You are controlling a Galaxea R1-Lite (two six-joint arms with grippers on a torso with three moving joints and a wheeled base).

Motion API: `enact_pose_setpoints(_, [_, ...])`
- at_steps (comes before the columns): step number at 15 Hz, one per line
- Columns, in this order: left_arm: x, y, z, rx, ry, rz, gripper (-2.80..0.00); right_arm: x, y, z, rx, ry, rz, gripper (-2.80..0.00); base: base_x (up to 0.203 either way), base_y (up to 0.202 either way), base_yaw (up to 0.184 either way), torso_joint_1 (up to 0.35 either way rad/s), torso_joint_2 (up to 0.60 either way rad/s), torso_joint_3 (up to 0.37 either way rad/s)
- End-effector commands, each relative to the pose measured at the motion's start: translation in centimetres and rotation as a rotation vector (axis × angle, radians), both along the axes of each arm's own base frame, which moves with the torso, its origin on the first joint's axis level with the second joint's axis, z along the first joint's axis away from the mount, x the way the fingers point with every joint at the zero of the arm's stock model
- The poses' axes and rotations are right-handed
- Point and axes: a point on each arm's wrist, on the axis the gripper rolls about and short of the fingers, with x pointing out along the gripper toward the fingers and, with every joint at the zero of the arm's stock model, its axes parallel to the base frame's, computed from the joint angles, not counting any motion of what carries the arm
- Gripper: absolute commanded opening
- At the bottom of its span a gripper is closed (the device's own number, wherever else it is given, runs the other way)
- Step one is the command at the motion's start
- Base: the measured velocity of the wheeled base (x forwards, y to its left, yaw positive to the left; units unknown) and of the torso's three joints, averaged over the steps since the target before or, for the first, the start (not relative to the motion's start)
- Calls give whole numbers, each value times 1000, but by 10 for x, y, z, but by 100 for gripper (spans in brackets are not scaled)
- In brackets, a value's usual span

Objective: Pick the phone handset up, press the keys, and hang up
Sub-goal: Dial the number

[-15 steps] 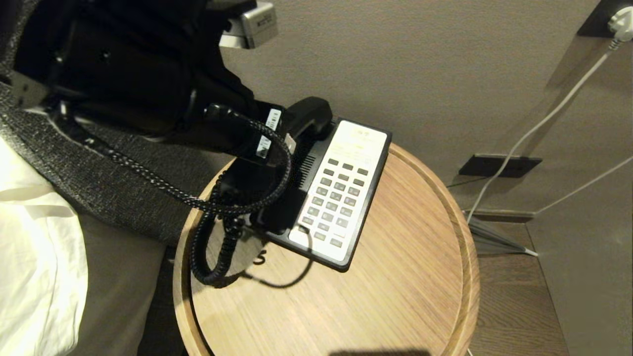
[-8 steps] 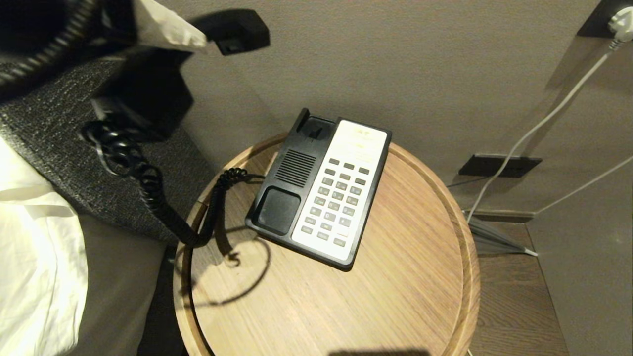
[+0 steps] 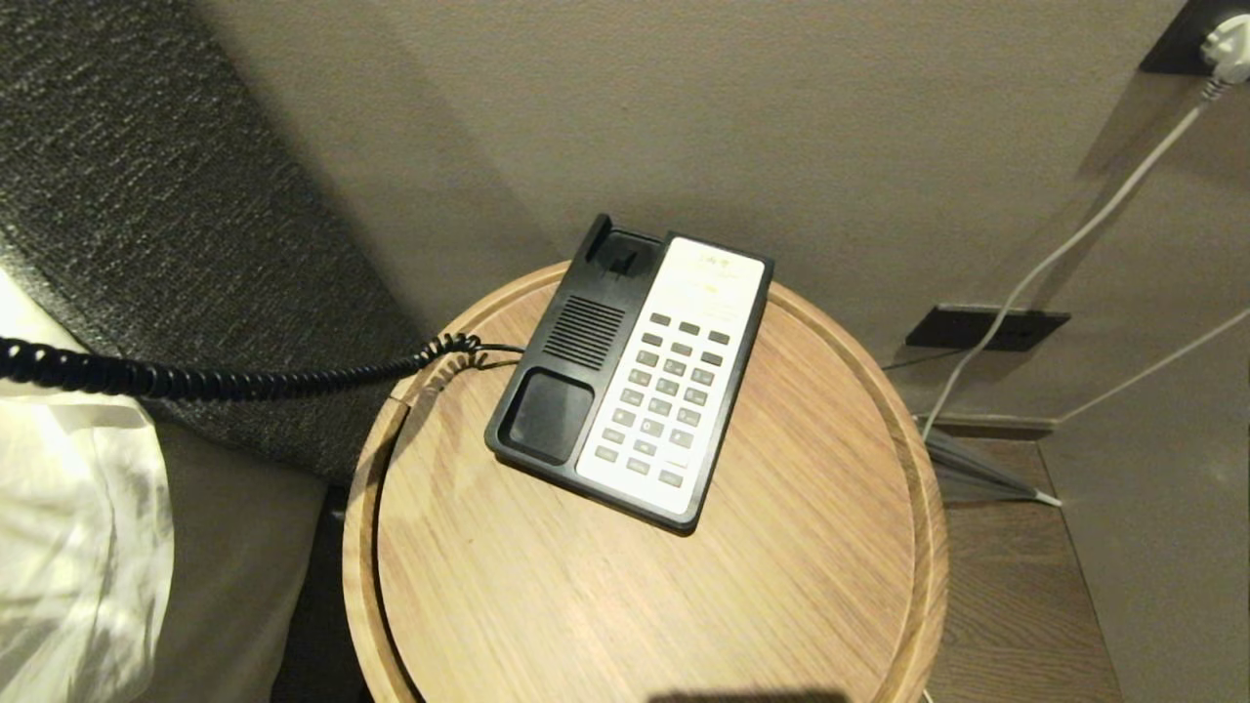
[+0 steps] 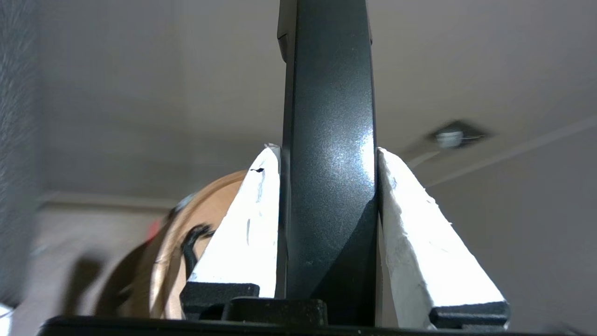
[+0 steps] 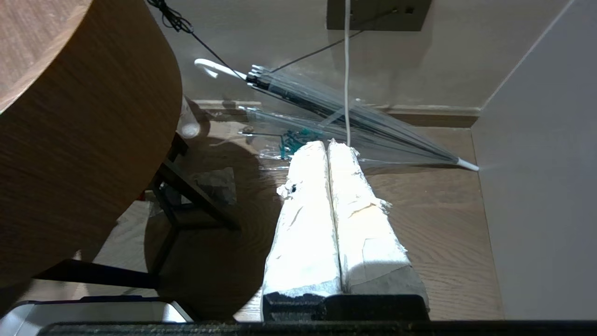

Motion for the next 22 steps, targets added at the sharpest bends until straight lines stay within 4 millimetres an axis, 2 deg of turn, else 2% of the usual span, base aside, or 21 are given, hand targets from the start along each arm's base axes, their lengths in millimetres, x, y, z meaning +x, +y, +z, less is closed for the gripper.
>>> enact_pose_setpoints(1, [-37, 37, -11, -58, -85, -74, -280, 2, 0, -6, 0, 22, 0, -280, 0, 0, 0, 0, 0, 0])
enact_pose_setpoints(4, [-57, 53, -18, -66, -159, -248, -280, 2, 0, -6, 0, 22, 0, -280, 0, 0, 0, 0, 0, 0])
enact_pose_setpoints(6, [-62, 55, -22, -82, -171, -338, -280, 2, 0, -6, 0, 22, 0, -280, 0, 0, 0, 0, 0, 0])
enact_pose_setpoints(8, [-59, 50, -25, -138, -178, -385, -280, 2, 0, -6, 0, 22, 0, -280, 0, 0, 0, 0, 0, 0])
enact_pose_setpoints(13, [-48, 38, -18, -294, -378, -421, -280, 2, 0, -6, 0, 22, 0, -280, 0, 0, 0, 0, 0, 0])
enact_pose_setpoints(18, [-45, 31, -2, -338, -541, -495, -280, 2, 0, -6, 0, 22, 0, -280, 0, 0, 0, 0, 0, 0])
enact_pose_setpoints(22, [-54, 36, -15, -275, -597, -630, -280, 2, 0, -6, 0, 22, 0, -280, 0, 0, 0, 0, 0, 0])
